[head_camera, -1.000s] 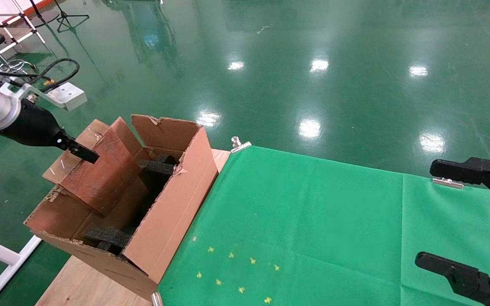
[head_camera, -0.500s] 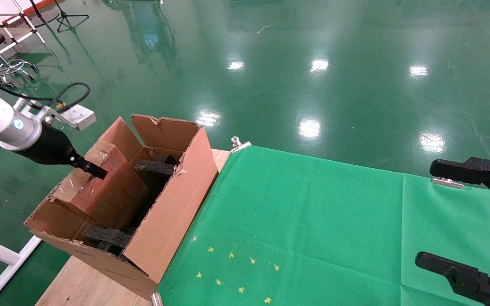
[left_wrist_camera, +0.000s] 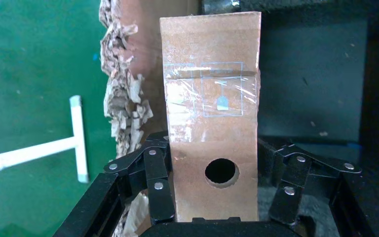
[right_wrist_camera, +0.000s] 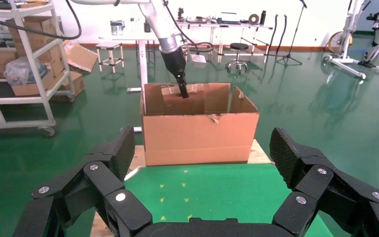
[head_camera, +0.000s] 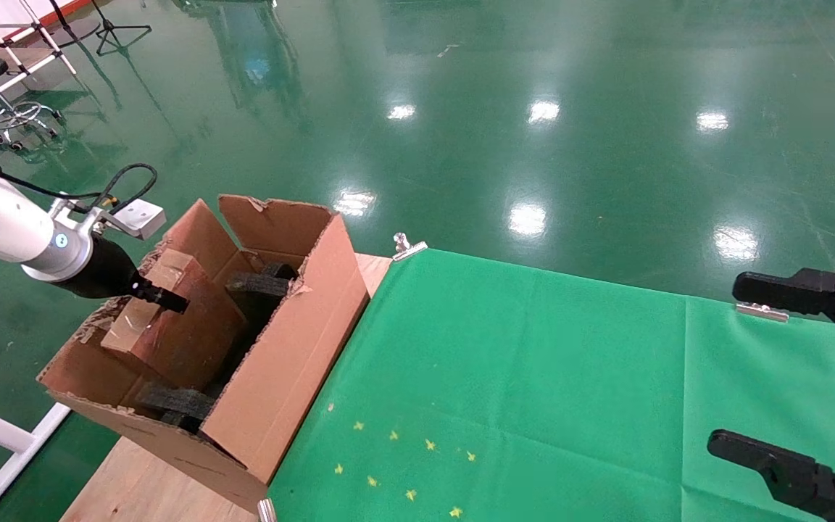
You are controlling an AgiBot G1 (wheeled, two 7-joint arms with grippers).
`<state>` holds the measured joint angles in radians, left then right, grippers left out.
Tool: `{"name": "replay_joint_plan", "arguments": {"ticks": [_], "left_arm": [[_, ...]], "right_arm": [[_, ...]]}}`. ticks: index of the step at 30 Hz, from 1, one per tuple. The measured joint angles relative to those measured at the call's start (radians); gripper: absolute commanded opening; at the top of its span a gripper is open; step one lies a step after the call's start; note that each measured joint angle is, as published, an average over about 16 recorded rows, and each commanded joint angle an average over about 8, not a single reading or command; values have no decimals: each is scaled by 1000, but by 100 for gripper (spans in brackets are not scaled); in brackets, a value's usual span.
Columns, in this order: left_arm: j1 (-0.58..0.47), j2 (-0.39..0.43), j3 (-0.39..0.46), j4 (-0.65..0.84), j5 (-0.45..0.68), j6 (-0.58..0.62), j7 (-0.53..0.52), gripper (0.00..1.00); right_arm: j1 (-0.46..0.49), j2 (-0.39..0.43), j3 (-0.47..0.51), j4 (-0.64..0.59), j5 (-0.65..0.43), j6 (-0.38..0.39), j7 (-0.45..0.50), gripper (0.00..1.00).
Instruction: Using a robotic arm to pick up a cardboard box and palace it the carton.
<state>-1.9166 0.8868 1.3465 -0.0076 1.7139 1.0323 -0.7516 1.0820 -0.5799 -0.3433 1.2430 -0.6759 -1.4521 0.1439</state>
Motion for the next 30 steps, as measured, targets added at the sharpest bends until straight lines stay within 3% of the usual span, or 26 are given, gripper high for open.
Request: {"name": "replay_joint_plan", "arguments": {"ticks": [1, 21, 30], "left_arm": [[3, 0, 0, 1, -1, -8, -1, 100], [1, -1, -2, -3, -2, -21, 1, 100], [-55, -21, -35, -60, -48, 16, 41, 100]], "right_arm": [[0, 0, 0, 0, 0, 0, 0, 100], [0, 0, 0, 0, 0, 0, 0, 100], [0, 0, 0, 0, 0, 0, 0, 100]]}}
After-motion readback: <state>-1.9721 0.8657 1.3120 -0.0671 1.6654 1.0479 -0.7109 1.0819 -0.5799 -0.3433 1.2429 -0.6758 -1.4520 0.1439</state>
